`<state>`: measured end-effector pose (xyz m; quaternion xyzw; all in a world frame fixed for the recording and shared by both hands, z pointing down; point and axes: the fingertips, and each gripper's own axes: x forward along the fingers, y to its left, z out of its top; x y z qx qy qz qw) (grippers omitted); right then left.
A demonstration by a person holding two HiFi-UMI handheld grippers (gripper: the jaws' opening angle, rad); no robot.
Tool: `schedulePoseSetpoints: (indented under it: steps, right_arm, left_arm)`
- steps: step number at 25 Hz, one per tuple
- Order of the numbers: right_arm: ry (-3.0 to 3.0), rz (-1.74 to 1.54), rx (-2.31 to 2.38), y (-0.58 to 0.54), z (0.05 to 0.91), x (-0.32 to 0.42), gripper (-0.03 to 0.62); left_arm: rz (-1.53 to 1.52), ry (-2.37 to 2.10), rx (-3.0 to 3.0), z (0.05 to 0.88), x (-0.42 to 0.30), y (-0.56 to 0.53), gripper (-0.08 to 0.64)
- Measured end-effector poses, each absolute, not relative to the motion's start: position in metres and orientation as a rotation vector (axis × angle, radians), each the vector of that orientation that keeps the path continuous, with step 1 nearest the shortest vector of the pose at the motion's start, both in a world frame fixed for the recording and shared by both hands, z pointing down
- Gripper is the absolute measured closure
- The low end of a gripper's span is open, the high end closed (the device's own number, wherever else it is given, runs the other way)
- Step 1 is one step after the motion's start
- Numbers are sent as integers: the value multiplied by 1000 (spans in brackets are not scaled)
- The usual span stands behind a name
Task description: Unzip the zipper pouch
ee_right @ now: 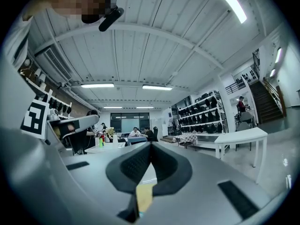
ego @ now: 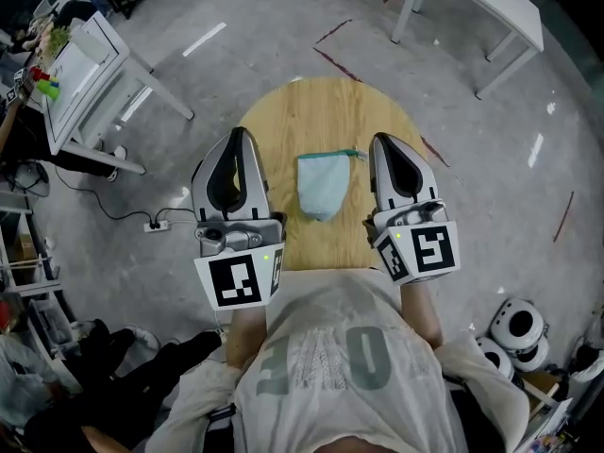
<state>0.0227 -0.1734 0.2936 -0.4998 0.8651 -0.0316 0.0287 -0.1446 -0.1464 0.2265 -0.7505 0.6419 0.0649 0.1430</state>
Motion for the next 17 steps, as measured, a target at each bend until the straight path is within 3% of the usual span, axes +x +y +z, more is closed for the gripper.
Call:
schedulePoseSetpoints:
  steps: [17]
  right_arm:
    - [2651, -90, -1581, -182, 289, 37, 563]
  left_arm:
    - [211, 1879, -2154, 221, -154, -155, 532]
